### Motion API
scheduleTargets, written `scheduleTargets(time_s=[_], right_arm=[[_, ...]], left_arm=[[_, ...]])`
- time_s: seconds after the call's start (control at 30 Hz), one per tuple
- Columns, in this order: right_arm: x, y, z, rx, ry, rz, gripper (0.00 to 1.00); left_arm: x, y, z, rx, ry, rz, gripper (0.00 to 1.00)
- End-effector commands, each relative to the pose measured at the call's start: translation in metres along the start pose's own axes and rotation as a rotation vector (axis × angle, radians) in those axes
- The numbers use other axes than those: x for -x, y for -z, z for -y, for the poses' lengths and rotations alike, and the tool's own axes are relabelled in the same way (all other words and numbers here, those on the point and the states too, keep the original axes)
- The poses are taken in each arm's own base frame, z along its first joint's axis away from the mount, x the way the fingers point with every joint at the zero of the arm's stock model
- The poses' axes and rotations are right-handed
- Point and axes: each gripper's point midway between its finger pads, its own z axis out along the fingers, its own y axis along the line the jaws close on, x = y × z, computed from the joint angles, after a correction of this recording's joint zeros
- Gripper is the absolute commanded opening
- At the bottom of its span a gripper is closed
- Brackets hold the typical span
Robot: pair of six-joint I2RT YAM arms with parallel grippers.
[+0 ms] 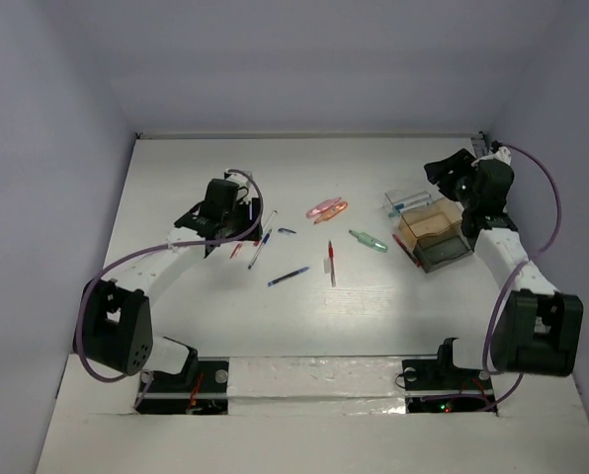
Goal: Sort the stationery into containers
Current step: Place the pen in the storage box, then pick up the pen from the center of the board.
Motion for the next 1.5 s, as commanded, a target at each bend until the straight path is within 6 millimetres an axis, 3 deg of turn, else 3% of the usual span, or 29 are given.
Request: scheduleTargets(time_s=[0.0, 0.07, 0.1, 0.17, 0.27, 0.37, 0.47, 0.6, 0.9, 1.2, 1.47], right_arm=[[-0.026, 0.032, -0.051, 0.176, 0.037, -0.022, 0.53], [-0.039, 0.043, -0.062, 0.209, 0.057, -0.046, 0.35], [-0.048, 0.053, -0.073, 0.243, 0.074, -0.060, 0.12], [-0.061, 0.061, -0.076, 0.263, 0.101, -0.090, 0.05], [-0.076, 0.075, -0.084, 0.324, 0.134, -0.127, 0.06], [-0.085, 0.084, -0.086, 0.369, 0.170, -0.155, 0.10], [-0.086, 0.089, -0.089, 0.391, 0.183, -0.158, 0.12], [-0.092, 0.091, -0.089, 0.413, 0.178, -0.173, 0.13], [-0.100, 0.093, -0.092, 0.440, 0.170, -0.201, 0.14], [-0.100, 0.097, -0.095, 0.459, 0.172, -0.204, 0.14], [-0.103, 0.099, -0.098, 0.471, 0.176, -0.211, 0.15]], left_arm=[[0.017, -0.004, 0.002, 0.012, -0.007, 0.014, 0.57], [0.021, -0.007, -0.001, 0.046, -0.026, 0.008, 0.56], [0.016, -0.013, -0.003, 0.058, -0.029, -0.019, 0.52], [0.023, -0.019, -0.007, 0.090, -0.032, -0.014, 0.48], [0.021, -0.036, -0.004, 0.078, -0.027, -0.054, 0.42], [0.019, -0.052, -0.005, 0.086, -0.029, -0.085, 0.29], [0.025, -0.060, -0.003, 0.088, -0.026, -0.088, 0.27], [0.019, -0.076, -0.006, 0.105, -0.023, -0.132, 0.20], [-0.012, -0.088, -0.004, 0.113, -0.059, -0.209, 0.21], [-0.013, -0.098, -0.018, 0.203, -0.087, -0.220, 0.21], [-0.030, -0.111, -0.027, 0.240, -0.106, -0.273, 0.26]])
